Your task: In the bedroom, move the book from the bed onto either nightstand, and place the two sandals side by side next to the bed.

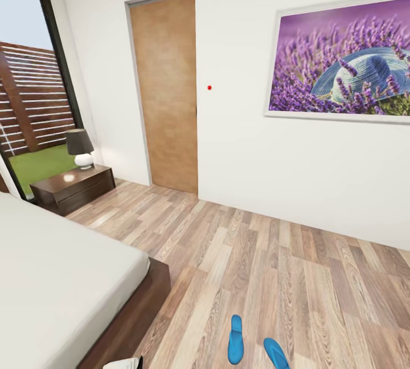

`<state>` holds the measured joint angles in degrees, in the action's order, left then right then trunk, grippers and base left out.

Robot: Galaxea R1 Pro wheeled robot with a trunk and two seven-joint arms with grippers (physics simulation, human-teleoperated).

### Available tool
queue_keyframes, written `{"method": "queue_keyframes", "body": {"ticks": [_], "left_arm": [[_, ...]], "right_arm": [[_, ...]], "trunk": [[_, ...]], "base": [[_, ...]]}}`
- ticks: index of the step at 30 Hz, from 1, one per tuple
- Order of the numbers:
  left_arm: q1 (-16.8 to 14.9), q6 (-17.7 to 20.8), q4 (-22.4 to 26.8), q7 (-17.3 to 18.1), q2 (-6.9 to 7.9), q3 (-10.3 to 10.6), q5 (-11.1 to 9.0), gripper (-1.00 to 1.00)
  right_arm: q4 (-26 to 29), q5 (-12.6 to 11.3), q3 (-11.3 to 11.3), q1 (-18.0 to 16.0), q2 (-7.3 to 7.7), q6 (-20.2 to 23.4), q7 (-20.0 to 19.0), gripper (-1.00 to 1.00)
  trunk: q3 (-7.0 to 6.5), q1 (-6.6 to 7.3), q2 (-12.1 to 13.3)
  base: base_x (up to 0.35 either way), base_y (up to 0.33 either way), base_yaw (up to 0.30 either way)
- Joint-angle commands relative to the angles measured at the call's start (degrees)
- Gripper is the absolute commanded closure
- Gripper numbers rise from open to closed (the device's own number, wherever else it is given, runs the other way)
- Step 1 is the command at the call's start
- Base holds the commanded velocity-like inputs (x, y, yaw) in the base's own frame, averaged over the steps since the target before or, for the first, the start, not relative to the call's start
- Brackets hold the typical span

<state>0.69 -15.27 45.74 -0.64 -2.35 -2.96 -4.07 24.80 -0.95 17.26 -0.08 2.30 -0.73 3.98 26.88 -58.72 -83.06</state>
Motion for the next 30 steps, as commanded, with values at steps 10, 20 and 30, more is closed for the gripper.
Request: {"method": "queue_keyframes", "body": {"ticks": [10, 20, 30], "left_arm": [[0.01, -0.11, 0.05, 0.03, -0.02, -0.02, -0.42, -1.0], [0.01, -0.11, 0.05, 0.03, -0.02, -0.02, -0.37, -1.0], [0.01, -0.17, 0.05, 0.03, -0.02, -0.02, -0.34, -1.0]], "right_arm": [[0.01, -0.19, 0.06, -0.01, 0.06, -0.09, 0.06, -1.0], [0.01, -0.14, 0.06, -0.01, -0.03, -0.08, 0.06, -1.0], [-0.01, -0.19, 0.06, -0.01, -0.08, -0.11, 0.06, -1.0]], "trunk": [[0.04, -0.01, -0.02], [0.04, -0.01, -0.02], [0.04, -0.01, -0.02]], "base": [[0.022, 0.0, -0.035], [0.08, 0.0, -0.152], [0.185, 0.0, -0.009]]}}
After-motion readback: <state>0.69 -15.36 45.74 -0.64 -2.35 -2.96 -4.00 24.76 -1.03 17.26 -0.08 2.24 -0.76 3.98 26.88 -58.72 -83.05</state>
